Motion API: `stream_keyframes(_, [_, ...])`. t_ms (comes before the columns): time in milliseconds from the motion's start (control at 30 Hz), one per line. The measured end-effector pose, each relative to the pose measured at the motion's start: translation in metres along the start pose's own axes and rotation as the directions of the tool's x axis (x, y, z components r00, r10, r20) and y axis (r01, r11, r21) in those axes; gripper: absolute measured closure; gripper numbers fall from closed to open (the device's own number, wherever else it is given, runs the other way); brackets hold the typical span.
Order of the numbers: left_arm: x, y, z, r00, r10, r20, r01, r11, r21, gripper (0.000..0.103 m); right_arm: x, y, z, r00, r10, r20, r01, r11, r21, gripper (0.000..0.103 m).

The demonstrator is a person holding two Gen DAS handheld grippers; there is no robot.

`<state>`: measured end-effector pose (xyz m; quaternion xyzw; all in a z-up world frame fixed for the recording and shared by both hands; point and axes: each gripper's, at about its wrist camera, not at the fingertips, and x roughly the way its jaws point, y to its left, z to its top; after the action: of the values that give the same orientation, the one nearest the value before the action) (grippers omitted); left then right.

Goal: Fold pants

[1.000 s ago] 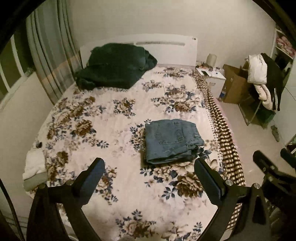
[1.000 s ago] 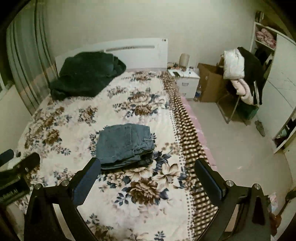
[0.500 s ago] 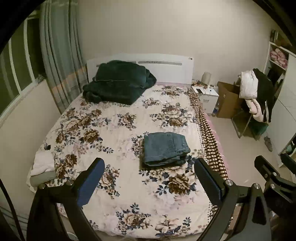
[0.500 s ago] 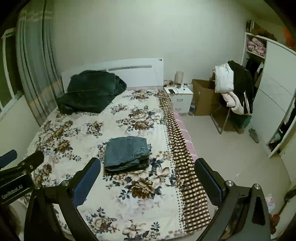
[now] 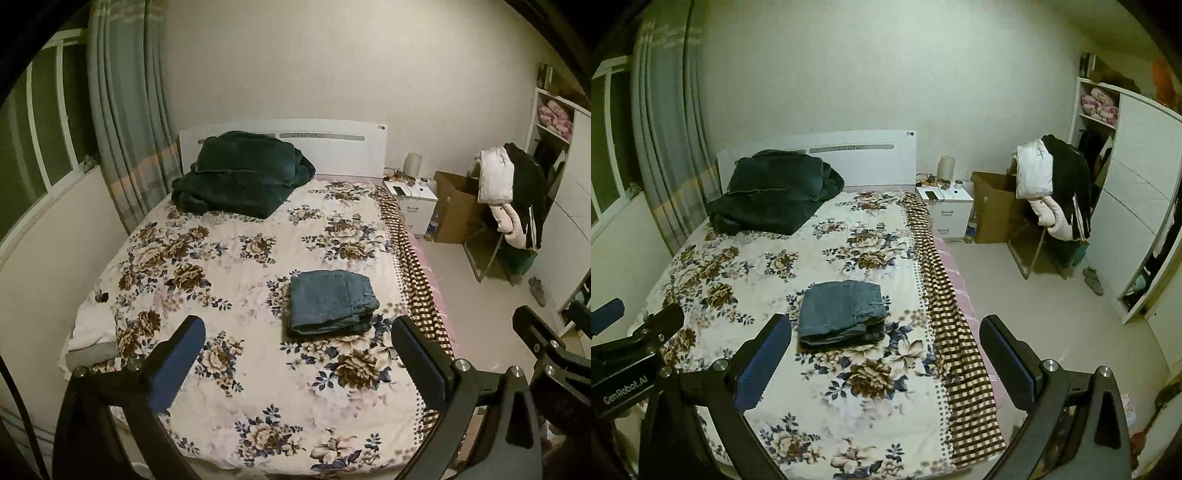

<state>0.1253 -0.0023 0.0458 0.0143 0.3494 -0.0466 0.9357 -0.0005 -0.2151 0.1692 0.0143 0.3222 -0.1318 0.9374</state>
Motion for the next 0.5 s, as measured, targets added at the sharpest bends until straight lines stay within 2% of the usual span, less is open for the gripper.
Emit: stream_keyframes(500, [-0.003,0.007,-0.003,0.999,0.032,-0.010,-0.032,0.999,0.015,0.000,0.015,0.005,0.006,1.000,0.026,-0.008,-0.026,1.000,-0.010,0.000])
